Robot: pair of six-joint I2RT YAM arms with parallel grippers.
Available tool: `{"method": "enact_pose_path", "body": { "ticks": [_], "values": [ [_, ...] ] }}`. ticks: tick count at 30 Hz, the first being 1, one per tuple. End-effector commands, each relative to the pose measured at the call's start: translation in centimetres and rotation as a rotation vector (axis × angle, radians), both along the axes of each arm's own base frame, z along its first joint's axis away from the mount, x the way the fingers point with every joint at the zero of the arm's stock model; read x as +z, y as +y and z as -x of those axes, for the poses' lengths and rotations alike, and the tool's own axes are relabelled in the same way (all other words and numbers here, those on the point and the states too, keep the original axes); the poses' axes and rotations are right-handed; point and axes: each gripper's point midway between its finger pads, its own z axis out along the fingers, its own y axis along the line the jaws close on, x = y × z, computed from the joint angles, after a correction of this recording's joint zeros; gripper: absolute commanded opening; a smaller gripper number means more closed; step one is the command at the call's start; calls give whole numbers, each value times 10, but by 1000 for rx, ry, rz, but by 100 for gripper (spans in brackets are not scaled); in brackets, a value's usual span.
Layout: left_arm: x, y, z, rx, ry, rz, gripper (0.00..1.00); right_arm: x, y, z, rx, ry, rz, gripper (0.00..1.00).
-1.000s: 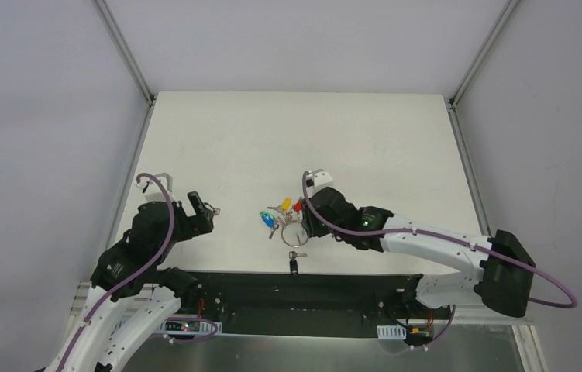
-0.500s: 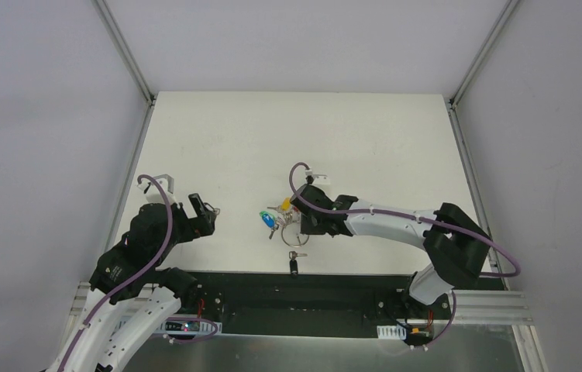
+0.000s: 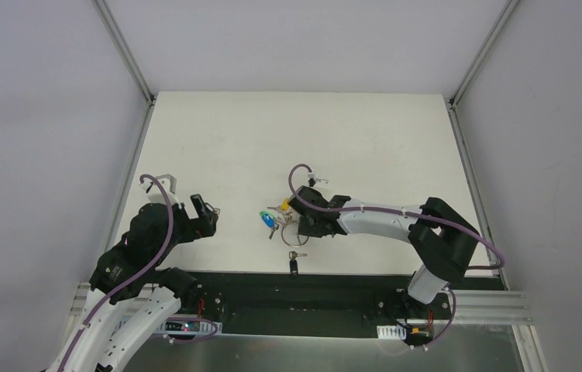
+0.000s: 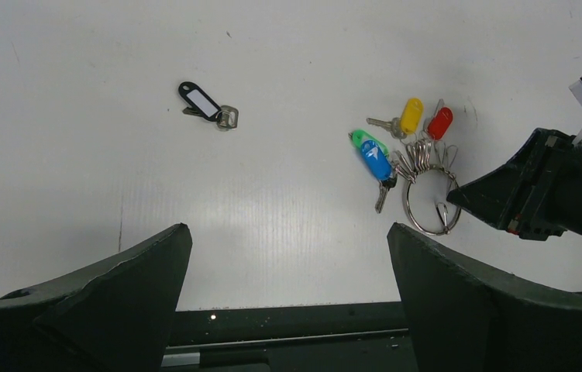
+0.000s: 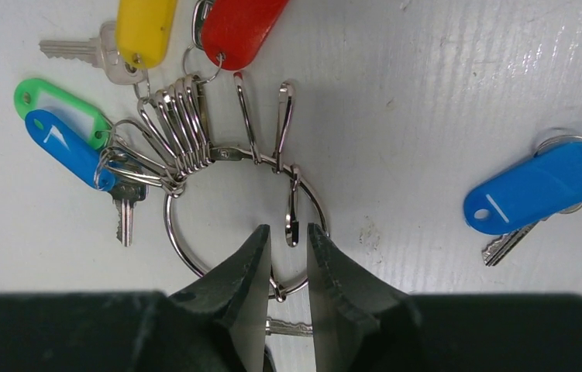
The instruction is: Put the keys on the keyring
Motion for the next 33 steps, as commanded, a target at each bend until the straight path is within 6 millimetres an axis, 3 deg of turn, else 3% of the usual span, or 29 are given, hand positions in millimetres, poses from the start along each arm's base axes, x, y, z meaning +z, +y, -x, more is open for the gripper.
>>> {"method": "enact_pose_path", "body": {
  "ticks": [1, 5, 15, 19, 26, 33],
  "values": [
    [2, -3, -4, -14, -17, -1, 99, 8, 10, -8, -44, 0, -43, 26],
    [2, -3, -4, -15, -14, -1, 99, 6, 7, -9, -57, 2, -38, 22],
    [1, -3, -5, -14, -9, -6, 99, 1, 9, -7, -40, 42, -43, 0],
    [1, -3, -4, -18, -9, -5, 99, 6, 11, -4, -10, 46, -61, 0],
    [6, -21, -3, -124, -23, 20, 99, 62, 4, 4, 156, 5, -47, 0],
    [29, -65, 6, -394, -25, 84, 89, 133, -8, 35, 368, 52, -61, 0]
  ]
}}
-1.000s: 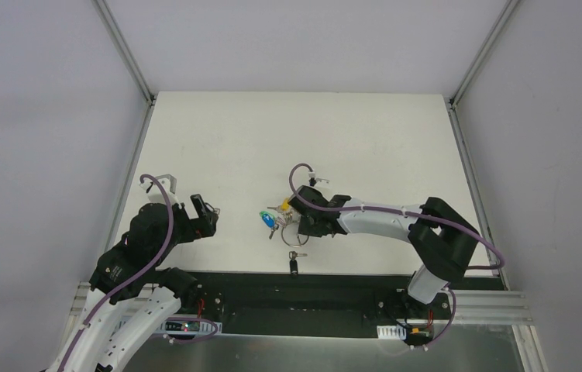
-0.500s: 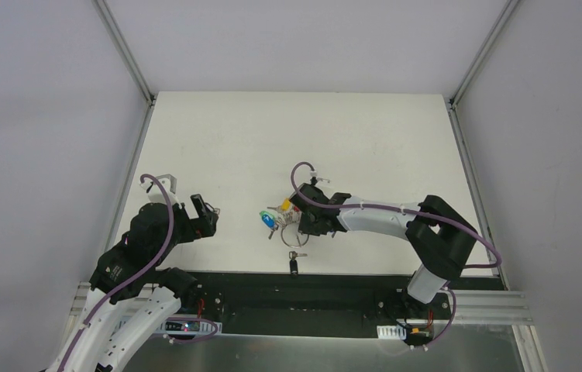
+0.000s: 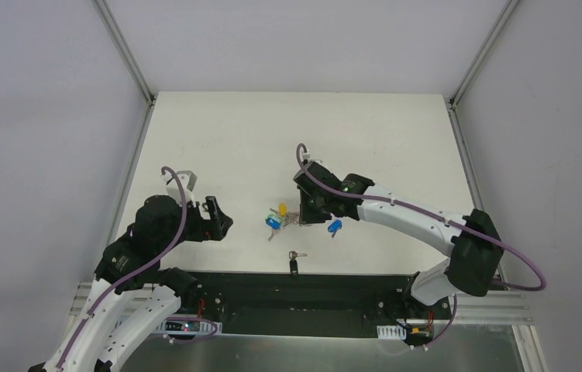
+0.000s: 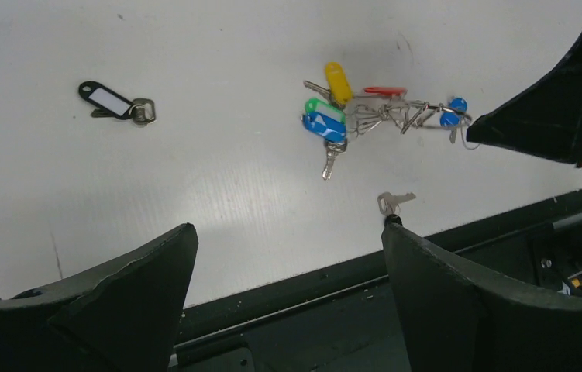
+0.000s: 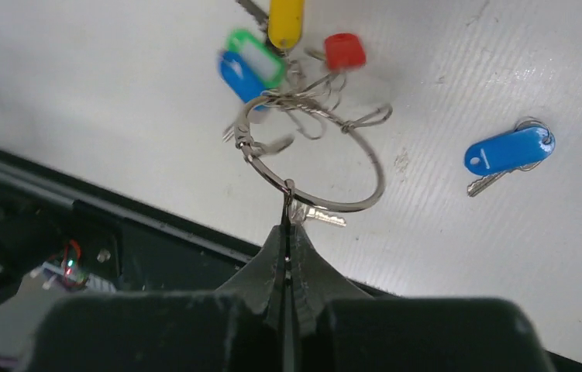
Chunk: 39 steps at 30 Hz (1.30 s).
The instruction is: Put the keys on the keyring
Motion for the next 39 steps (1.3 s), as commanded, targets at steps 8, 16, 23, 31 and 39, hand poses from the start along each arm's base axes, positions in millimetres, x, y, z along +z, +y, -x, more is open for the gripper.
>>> {"method": "enact_pose_path", "body": {
  "ticks": [8, 16, 23, 31, 39],
  "values": [
    [97, -74, 47, -598, -224, 179, 86, 125, -15, 78, 361, 219, -105, 0],
    [130, -94, 96, -935, -357, 253, 84, 155, -8, 123, 446, 422, -204, 0],
    [136, -102, 114, -1073, -381, 312, 84, 169, 1, 148, 498, 545, -218, 0],
    [126, -110, 101, -1057, -346, 325, 83, 178, 17, 161, 540, 605, -231, 0],
    [96, -136, 76, -1046, -299, 219, 83, 185, 33, 151, 571, 662, -234, 0]
  ]
}}
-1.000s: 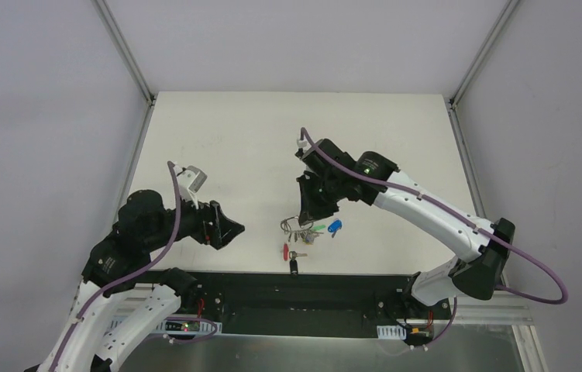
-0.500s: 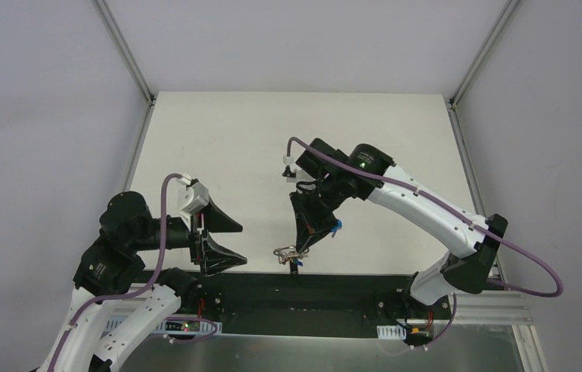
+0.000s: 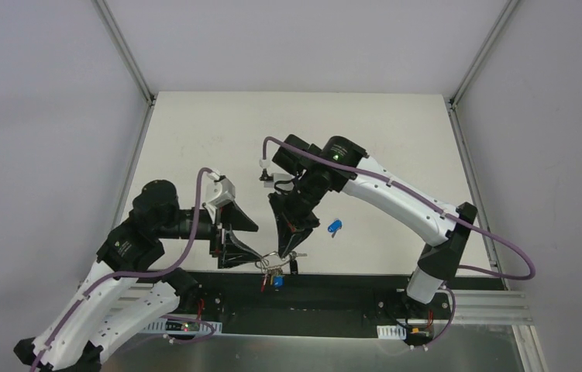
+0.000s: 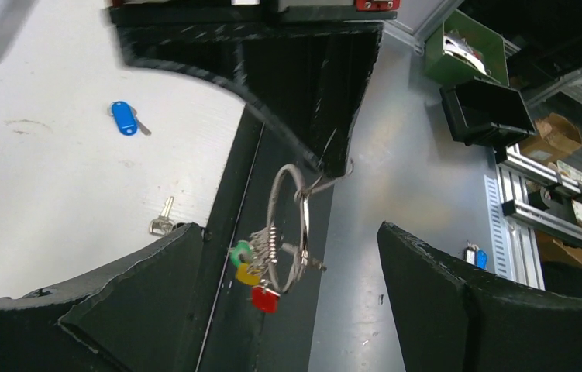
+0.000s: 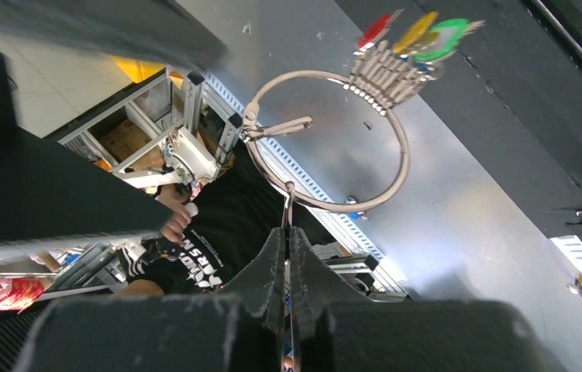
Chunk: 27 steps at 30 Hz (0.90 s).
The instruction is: Put the keys on the keyring
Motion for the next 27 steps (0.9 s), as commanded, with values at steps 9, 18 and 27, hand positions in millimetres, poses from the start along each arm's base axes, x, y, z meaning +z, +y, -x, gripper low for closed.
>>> {"method": "enact_pose_path", "body": {
  "ticks": [9, 18, 27],
  "values": [
    [-17, -40, -21, -18, -89, -124, 82, 23, 12, -11, 9, 121, -81, 0],
    [-29, -55, -14, -38, -141, -145, 76, 16, 14, -7, -9, 180, -119, 0],
    [-41, -64, 10, -122, -188, -156, 66, 19, 8, -11, -30, 174, -144, 0]
  ]
}}
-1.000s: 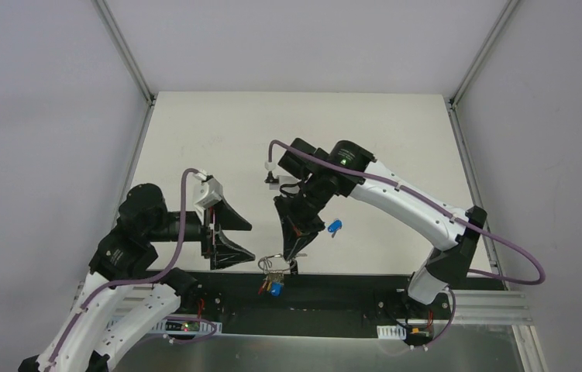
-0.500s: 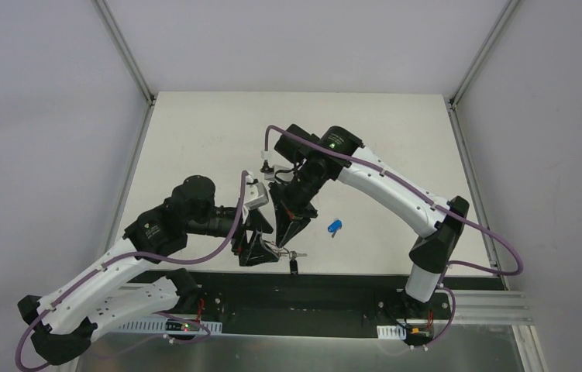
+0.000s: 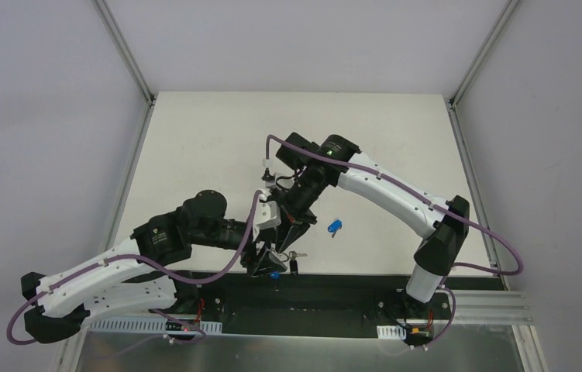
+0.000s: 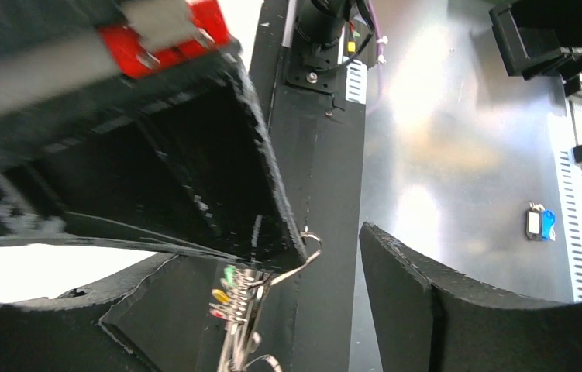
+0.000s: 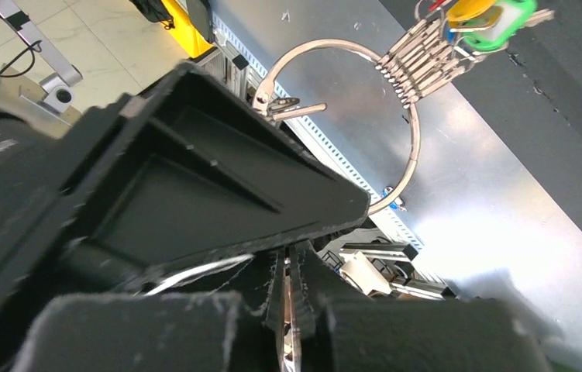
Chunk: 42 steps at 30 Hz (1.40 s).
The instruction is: Put the keys on the keyring
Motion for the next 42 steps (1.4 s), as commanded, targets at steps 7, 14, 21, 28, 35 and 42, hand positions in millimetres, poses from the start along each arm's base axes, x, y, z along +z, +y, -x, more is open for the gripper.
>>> {"method": "enact_pose_path", "body": {
  "ticks": [7, 14, 21, 28, 35, 42],
  "values": [
    [4, 7, 5, 1, -74, 63, 65, 38, -16, 6, -25, -24, -121, 0],
    [10, 4, 5, -10, -77, 71, 60, 37, -21, 9, -32, -33, -116, 0],
    [14, -4, 5, -27, -93, 103, 60, 38, -22, 9, -38, -39, -121, 0],
    [16, -9, 7, -52, -109, 141, 56, 37, -25, 10, -43, -43, -113, 0],
    [12, -11, 9, -71, -106, 143, 37, 36, -24, 10, -44, -41, -110, 0],
    [20, -14, 13, -97, -110, 184, 16, 32, -24, 9, -45, -46, -101, 0]
  ]
}}
